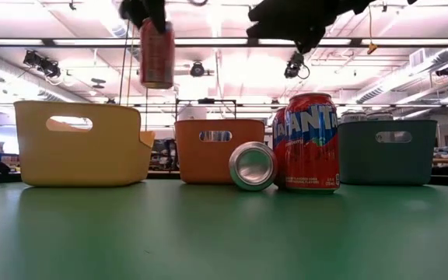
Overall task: Sort soda cans
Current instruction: Put the orange soda can into the yellow bin
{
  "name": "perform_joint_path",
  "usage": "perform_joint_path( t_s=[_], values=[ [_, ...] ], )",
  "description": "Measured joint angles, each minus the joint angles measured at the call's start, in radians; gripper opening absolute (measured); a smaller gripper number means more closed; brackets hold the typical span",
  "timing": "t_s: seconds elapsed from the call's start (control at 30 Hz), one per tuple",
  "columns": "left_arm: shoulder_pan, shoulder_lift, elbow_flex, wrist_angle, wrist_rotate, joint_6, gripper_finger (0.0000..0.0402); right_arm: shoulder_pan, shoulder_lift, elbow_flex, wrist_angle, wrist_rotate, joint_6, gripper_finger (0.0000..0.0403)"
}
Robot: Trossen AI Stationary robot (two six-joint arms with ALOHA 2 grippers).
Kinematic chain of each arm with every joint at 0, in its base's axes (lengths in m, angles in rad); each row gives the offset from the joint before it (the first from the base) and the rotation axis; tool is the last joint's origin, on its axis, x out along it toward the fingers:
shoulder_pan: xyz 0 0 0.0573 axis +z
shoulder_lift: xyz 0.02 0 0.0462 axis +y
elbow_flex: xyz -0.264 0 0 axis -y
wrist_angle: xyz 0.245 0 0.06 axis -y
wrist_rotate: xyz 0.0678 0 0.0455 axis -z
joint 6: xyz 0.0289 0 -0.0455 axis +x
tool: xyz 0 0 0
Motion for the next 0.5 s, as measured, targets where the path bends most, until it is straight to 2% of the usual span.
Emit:
perform_joint_path(
  t_s=[0.1, 0.23, 0.33, 0.5],
  values=[
    [0.089, -0.052, -0.059, -0.004, -0.004, 0.002, 0.0293, 0.000, 0.005, 0.000, -0.017, 0.000, 0.002, 0.0140],
    [0.197, -0.129, -0.200, 0.028, -0.004, 0.017, 0.0293, 0.000, 0.005, -0.005, -0.028, 0.000, 0.015, 0.0142],
    [0.270, -0.203, -0.351, 0.071, 0.022, 0.036, 0.0293, 0.000, 0.005, -0.006, -0.029, 0.000, 0.015, 0.0142],
    [0.374, -0.338, -0.634, 0.239, 0.102, 0.040, 0.0293, 0.000, 0.005, -0.006, -0.031, 0.000, 0.015, 0.0144]
  ],
)
